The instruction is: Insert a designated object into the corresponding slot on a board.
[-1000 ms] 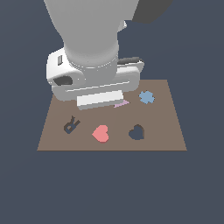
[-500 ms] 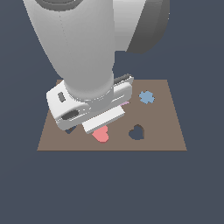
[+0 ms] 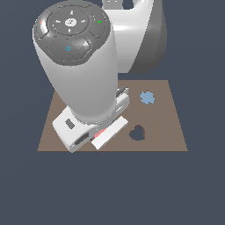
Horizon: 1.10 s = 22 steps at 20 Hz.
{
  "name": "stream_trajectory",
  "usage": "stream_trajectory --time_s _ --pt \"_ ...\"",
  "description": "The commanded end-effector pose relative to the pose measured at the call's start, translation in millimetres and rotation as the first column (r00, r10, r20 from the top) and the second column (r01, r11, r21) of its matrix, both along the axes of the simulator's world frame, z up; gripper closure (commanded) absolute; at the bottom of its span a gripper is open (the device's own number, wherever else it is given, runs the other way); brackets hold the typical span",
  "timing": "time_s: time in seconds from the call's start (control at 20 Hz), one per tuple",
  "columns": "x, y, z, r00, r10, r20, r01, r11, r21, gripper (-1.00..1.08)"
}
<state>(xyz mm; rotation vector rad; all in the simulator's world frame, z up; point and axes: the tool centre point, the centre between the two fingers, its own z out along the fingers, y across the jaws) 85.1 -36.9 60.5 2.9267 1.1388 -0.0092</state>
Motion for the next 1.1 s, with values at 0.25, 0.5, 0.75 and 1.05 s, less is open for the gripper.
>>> stream_trajectory --time_s 0.25,0.5,0.75,1.05 --pt "12.1 4.9 -9.8 0.995 0.097 0.005 -0.097 0.995 0.003 -0.92" --pt "13.9 6.1 -11.3 0.994 0.112 0.006 -0.112 0.994 0.003 -0.92" --pt "13.2 6.0 -10.8 0.994 0.107 0.005 -0.107 0.994 0.003 -0.92" --pt "13.0 6.2 -24.2 0.994 0.106 0.005 -0.106 0.994 0.003 -0.92"
